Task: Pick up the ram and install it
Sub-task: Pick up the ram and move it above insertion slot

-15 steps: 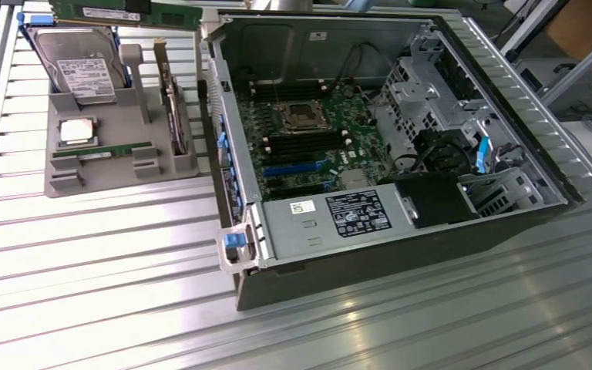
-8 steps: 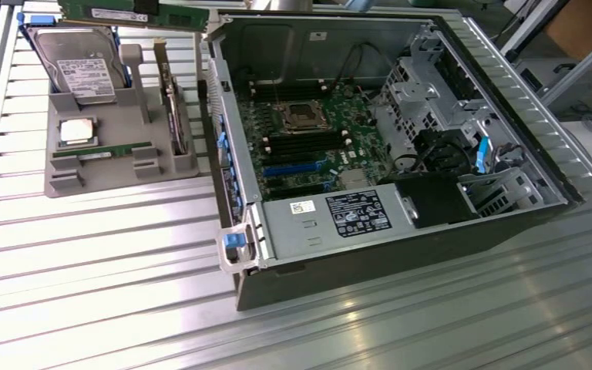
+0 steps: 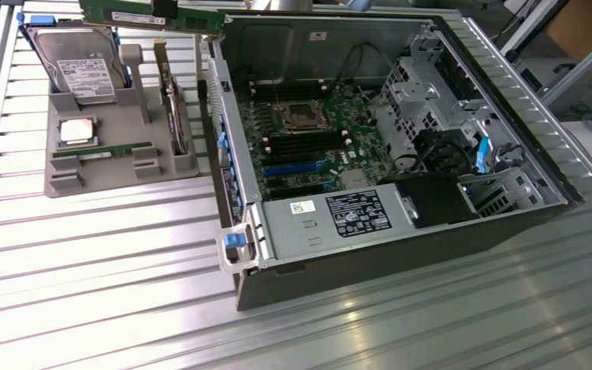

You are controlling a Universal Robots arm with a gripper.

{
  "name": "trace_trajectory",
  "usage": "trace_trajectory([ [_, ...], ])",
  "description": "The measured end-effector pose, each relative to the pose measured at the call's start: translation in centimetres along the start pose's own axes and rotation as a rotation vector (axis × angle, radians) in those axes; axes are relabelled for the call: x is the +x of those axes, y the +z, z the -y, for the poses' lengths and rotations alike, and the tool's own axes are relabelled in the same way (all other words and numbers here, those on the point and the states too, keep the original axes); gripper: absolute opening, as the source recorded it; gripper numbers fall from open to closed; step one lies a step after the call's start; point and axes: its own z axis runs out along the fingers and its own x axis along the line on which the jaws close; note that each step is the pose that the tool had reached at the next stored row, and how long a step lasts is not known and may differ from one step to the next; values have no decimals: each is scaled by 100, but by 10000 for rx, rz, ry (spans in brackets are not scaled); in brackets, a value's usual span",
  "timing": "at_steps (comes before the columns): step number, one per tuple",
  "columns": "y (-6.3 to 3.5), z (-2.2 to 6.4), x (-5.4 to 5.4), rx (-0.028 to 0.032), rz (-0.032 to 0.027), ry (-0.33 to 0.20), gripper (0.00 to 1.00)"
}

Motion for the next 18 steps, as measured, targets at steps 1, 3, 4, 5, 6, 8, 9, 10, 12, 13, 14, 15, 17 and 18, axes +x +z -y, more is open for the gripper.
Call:
trace_trajectory([
  [1, -1, 0, 0, -1, -1, 1, 12],
  [3, -1, 1, 0, -1, -2, 0, 12],
  [4, -1, 1, 0, -1, -2, 0, 12],
  [5, -1, 1, 0, -1, -2, 0, 12],
  [6, -1, 2, 0, -1, -2, -1, 12],
  [8, -2, 7, 0, 0, -2, -1, 12],
  [9, -4, 15, 0, 7, -3, -2, 12],
  [10, -5, 20, 0, 22, -3, -4, 12],
  [12, -5, 31, 0, 196, -9, -26, 12],
  [13, -6, 34, 0, 301, -14, -40, 12],
  [14, -6, 38, 0, 392, -18, -51, 12],
  [15, -6, 42, 1, 500, -22, -65, 12],
  [17, -6, 49, 1, 677, -29, -88, 12],
  [18, -7, 52, 1, 773, -32, -101, 12],
])
